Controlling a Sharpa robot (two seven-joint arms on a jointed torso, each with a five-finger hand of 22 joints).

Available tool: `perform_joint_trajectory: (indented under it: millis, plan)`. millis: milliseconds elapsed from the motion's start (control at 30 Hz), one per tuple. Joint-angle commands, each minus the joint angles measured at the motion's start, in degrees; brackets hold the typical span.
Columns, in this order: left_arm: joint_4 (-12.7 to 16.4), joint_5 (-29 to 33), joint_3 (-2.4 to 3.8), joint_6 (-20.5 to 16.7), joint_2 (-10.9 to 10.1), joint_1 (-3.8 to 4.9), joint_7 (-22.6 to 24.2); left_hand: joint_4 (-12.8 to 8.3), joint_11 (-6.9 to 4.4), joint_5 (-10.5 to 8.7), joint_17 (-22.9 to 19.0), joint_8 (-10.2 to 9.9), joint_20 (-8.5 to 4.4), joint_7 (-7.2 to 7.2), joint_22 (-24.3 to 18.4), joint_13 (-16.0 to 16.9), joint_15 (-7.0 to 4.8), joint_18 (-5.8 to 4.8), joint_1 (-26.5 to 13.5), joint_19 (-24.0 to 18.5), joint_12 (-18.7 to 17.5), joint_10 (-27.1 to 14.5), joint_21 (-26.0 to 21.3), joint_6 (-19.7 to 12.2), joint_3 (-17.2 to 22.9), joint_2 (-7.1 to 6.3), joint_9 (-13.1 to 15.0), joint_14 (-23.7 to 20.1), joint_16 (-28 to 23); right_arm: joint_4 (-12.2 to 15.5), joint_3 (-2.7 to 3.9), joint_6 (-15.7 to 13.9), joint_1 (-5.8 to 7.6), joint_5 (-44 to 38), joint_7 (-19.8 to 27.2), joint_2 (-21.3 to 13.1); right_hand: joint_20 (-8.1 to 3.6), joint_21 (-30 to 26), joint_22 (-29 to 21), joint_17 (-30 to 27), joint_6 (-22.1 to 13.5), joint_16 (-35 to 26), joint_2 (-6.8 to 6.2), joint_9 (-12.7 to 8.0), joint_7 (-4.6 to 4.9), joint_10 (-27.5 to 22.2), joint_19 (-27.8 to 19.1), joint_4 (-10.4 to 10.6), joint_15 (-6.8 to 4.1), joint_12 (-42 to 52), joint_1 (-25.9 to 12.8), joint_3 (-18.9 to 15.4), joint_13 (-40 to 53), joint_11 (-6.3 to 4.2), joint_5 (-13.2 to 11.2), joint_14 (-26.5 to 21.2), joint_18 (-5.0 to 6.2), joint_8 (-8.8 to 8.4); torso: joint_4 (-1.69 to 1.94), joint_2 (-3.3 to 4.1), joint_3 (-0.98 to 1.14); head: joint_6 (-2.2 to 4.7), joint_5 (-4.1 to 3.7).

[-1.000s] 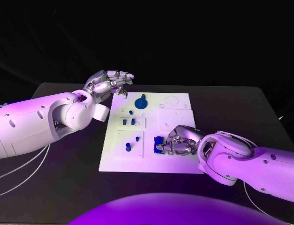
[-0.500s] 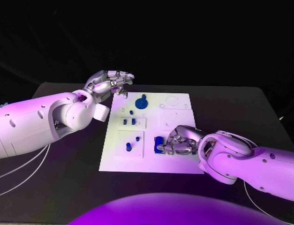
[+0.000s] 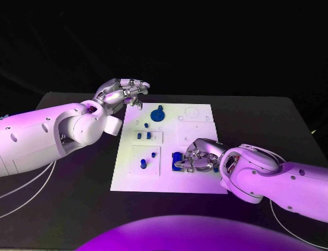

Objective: Assemble the parts on the task board

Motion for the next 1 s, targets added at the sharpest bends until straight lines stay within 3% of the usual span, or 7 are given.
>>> perform_joint_trajectory:
  millis: [33,267,400,600,800,1000]
  plan:
    - [0.2,-0.1,0.04,1.0,0.0,0.02,0.3,0.4,0.08,0.18,0.1,-0.1,0.27,-0.13,0.1,-0.1,-0.04,0.82,-0.5,0.0,-0.2,-0.5,-0.3,-0.4,-0.1,-0.04,0.1,-0.2,0.2,-0.7,-0.34,2.0,-0.33,-1.3,-1.7,-0.3,-0.38,-0.1,10.6,1.4,0.2,0.0,-0.1,-0.1,-0.35,0.5,1.1,-0.2,-0.55,0.2,1.1,0.9,0.1,-0.08,0.2,3.4,-0.58,-0.08,-0.01,0.0,0.02,0.0,-0.02]
    - [0.2,-0.1,0.04,0.9,0.0,0.02,0.3,0.4,0.08,0.2,0.0,-0.1,0.28,-0.13,0.1,-0.1,-0.03,0.82,-0.6,0.0,-0.2,-0.5,-0.3,-0.5,0.0,0.04,0.1,-0.3,0.2,-0.7,-0.35,2.4,-0.34,-1.1,-1.8,-0.7,-0.44,-0.2,10.6,1.6,0.4,0.0,-1.23,-0.4,-0.47,0.8,1.0,-0.3,-0.64,0.6,3.3,2.6,0.7,-0.2,2.9,3.5,-0.57,-0.32,-0.01,-0.02,-0.02,0.0,-0.01]
    - [0.2,-0.1,0.04,0.9,0.0,0.02,0.3,0.4,0.08,0.2,0.0,-0.1,0.28,-0.13,0.1,-0.1,-0.03,0.82,-0.6,0.0,-0.2,-0.5,-0.3,-0.5,0.0,0.04,0.1,-0.3,0.2,-0.6,-0.36,2.1,-0.35,-0.8,-1.6,-0.7,-0.45,-0.2,10.7,1.6,0.5,0.0,-1.59,-0.5,-0.39,0.8,1.1,0.1,-0.62,0.5,3.1,2.6,0.7,-0.15,2.8,3.5,-0.57,-0.34,0.0,0.0,-0.01,0.0,-0.02]
    - [0.2,-0.1,0.04,0.9,0.0,0.02,0.3,0.4,0.08,0.2,0.0,-0.1,0.28,-0.13,0.1,-0.1,-0.03,0.82,-0.6,0.0,-0.2,-0.5,-0.3,-0.5,0.0,0.04,0.1,-0.3,0.2,0.2,-0.36,-1.3,-0.36,-0.6,-0.4,-1.5,-0.39,-0.2,10.7,1.6,0.7,0.0,-1.86,-0.6,-0.27,0.8,1.1,1.3,-0.52,0.3,1.8,2.5,0.7,-0.03,1.6,3.4,-0.58,-0.32,0.02,-0.05,0.03,0.0,-0.13]
    - [0.1,-0.1,0.04,0.9,-0.1,0.02,0.3,0.4,0.08,0.2,0.0,-0.1,0.28,-0.13,0.1,-0.1,-0.03,0.82,-0.6,0.0,-0.2,-0.5,-0.3,-0.5,0.0,0.04,0.1,-0.3,0.2,2.7,-0.26,-5.7,0.5,0.3,1.1,-5.2,-0.34,-0.9,10.5,1.4,0.2,-0.1,-1.76,-0.7,-0.2,0.4,0.8,0.9,-0.47,-0.5,2.4,3.2,0.2,0.02,2.4,3.4,-0.44,-0.62,-0.12,-0.11,-0.01,0.0,-0.32]
    - [0.2,-0.1,0.03,0.9,-0.1,0.02,0.3,0.4,0.08,0.2,0.0,-0.1,0.28,-0.13,0.1,-0.1,-0.03,0.82,-0.6,0.0,-0.2,-0.5,-0.3,-0.5,0.0,0.04,0.1,-0.3,0.2,3.8,-0.22,-6.2,1.81,-0.1,0.8,-9.8,0.1,-2.0,10.2,1.1,-2.0,-0.3,-3.02,-1.4,0.8,-0.5,0.4,0.7,0.14,-1.5,3.9,4.2,-0.2,0.82,2.0,3.3,-0.25,-2.32,-0.26,-0.23,-0.12,0.0,-0.96]
